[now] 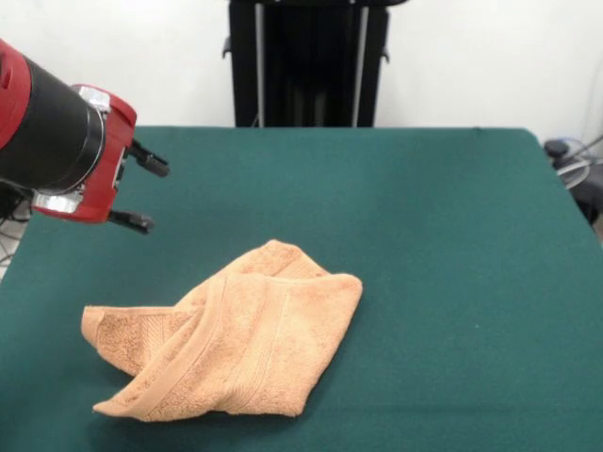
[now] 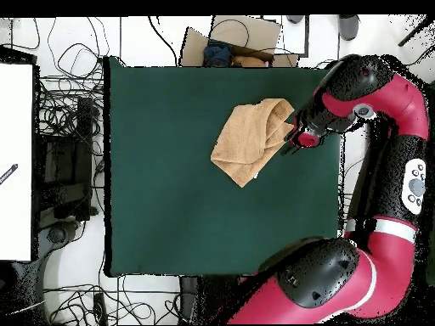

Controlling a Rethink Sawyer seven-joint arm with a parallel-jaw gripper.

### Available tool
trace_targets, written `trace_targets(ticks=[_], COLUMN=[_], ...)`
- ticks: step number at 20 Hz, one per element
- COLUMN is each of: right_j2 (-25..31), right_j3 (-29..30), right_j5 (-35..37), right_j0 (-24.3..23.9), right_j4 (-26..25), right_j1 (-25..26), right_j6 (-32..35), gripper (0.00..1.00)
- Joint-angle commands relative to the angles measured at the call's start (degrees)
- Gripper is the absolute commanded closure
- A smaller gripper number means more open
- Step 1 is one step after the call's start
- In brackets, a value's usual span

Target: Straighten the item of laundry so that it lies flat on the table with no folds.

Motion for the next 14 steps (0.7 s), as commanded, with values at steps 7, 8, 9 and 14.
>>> trace_targets(ticks=[7,8,9,14], right_j2=[-2.65,-2.65,-2.76,-2.01], right_j3=[-0.79,-0.50,0.17,-1.72], right_j5=[8.72,9.40,9.29,12.39], right_j0=[1.16,1.11,0.93,0.81], right_j4=[-2.82,-2.72,-2.46,-3.16], right_j1=[-1.74,-1.97,-2.41,-1.82], right_j6=[7.55,7.30,7.32,6.31], gripper=[0.00,0.00,0.00,0.00])
